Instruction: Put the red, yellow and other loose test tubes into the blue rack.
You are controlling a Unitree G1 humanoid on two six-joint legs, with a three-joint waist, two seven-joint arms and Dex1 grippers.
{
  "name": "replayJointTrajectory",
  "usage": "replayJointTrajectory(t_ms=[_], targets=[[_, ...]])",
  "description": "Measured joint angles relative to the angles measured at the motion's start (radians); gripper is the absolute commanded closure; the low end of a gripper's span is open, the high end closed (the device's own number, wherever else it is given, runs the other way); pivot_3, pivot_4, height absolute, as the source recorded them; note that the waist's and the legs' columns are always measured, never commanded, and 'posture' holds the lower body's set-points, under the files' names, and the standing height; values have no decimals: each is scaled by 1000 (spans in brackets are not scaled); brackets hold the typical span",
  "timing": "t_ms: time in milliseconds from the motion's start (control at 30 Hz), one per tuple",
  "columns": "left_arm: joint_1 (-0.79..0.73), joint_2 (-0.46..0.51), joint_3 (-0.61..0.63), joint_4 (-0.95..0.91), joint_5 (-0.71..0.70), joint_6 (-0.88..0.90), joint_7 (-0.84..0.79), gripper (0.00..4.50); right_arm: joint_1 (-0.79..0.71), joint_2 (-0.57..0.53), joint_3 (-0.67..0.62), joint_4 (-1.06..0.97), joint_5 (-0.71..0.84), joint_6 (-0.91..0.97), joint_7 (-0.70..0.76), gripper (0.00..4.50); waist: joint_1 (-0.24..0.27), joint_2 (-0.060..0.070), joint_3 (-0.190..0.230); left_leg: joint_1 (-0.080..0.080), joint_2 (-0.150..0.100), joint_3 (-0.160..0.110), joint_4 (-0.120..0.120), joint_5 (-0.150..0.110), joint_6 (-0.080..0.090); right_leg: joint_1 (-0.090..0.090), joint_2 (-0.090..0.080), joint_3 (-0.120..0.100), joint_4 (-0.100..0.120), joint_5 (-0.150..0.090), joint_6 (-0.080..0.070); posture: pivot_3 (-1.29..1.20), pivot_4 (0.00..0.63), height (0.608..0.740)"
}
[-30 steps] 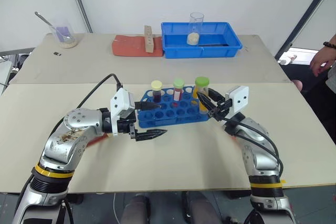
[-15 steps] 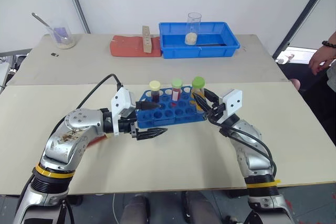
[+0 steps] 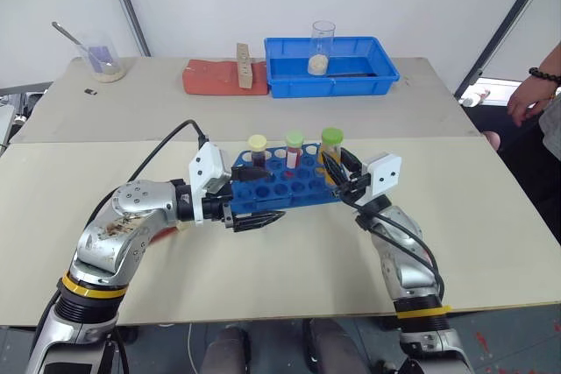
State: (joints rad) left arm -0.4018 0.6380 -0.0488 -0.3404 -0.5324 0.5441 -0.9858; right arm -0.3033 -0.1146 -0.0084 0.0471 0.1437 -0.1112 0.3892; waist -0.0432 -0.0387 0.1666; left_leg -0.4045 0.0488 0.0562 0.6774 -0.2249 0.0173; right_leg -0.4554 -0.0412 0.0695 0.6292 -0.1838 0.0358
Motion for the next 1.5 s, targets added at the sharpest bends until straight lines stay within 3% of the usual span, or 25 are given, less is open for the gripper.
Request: replayJointTrajectory(t_ms=[133, 200, 433, 467, 600, 700, 867, 1000, 1200, 1433, 1500], targets=[[-11, -9, 0, 0, 0, 2, 13, 0, 20, 3, -2, 0, 14, -3, -5, 3558, 0, 0, 0, 0, 0, 0, 0, 0, 0, 0, 0, 0, 0, 0, 0, 0, 150, 740], [-12, -12, -1, 0, 0, 2, 16, 0, 31, 3, -3, -2, 22, -3, -7, 2526, 0, 0, 0, 0, 0, 0, 0, 0, 0, 0, 0, 0, 0, 0, 0, 0, 150, 740], [-13, -18, -1, -4, -2, 6, 35, 0, 98, -36, -9, -32, 39, 37, -1, 146, 0, 0, 0, -1, 0, 0, 0, 0, 0, 0, 0, 0, 0, 0, 0, 0, 150, 740], [-13, -19, -2, -6, -2, 6, 35, 0, 106, -48, -10, -52, 41, 50, 3, 36, 0, 0, 0, -1, 0, 0, 0, 0, 0, 0, 0, 0, 0, 0, 0, 0, 150, 740], [-13, -16, -3, -17, -2, 7, 39, 0, 154, -140, -12, -165, 46, 119, 38, 36, 2, 0, 0, 0, 0, 0, -1, 0, 0, 0, 0, 0, -1, -1, 0, 0, 150, 740], [21, 57, -28, -29, 59, -33, 3, 0, 253, -337, -51, -413, 95, 366, 92, 36, 4, 2, 1, -1, -1, 0, -2, 0, 0, -1, -1, 0, -1, -3, -2, 0, 150, 740], [83, 126, -38, -68, 58, -51, -81, 0, 273, -684, -140, -661, 213, 895, 162, 36, 3, 1, 1, 0, 0, 1, -1, 0, 0, 0, -1, 0, -1, -5, -7, 0, 150, 740], [111, 155, -46, -99, 55, -61, -135, 0, 189, -811, -152, -681, 315, 1167, 218, 36, 3, 1, 1, 0, 0, 0, -1, 0, 0, 0, -1, 0, -1, -5, -6, 0, 150, 740], [141, 155, -55, -118, 60, -91, -154, 0, 46, -877, -54, -543, 350, 1355, 250, 36, 4, 0, 1, -2, -1, 0, -1, 0, 1, -1, -1, 1, -5, -5, -6, 0, 150, 740], [176, 140, -84, -136, 68, -118, -138, 0, -132, -876, 143, -334, 328, 1396, 302, 36, 1, 0, 1, -2, -1, 0, -1, 0, 1, -1, -1, 1, -5, -5, -5, 0, 150, 740], [182, 140, -87, -146, 70, -125, -134, 0, -183, -877, 204, -274, 310, 1394, 330, 575, 1, 0, 1, -2, -1, 0, -1, 0, 1, -1, -1, 1, -5, -5, -5, 0, 150, 740]])
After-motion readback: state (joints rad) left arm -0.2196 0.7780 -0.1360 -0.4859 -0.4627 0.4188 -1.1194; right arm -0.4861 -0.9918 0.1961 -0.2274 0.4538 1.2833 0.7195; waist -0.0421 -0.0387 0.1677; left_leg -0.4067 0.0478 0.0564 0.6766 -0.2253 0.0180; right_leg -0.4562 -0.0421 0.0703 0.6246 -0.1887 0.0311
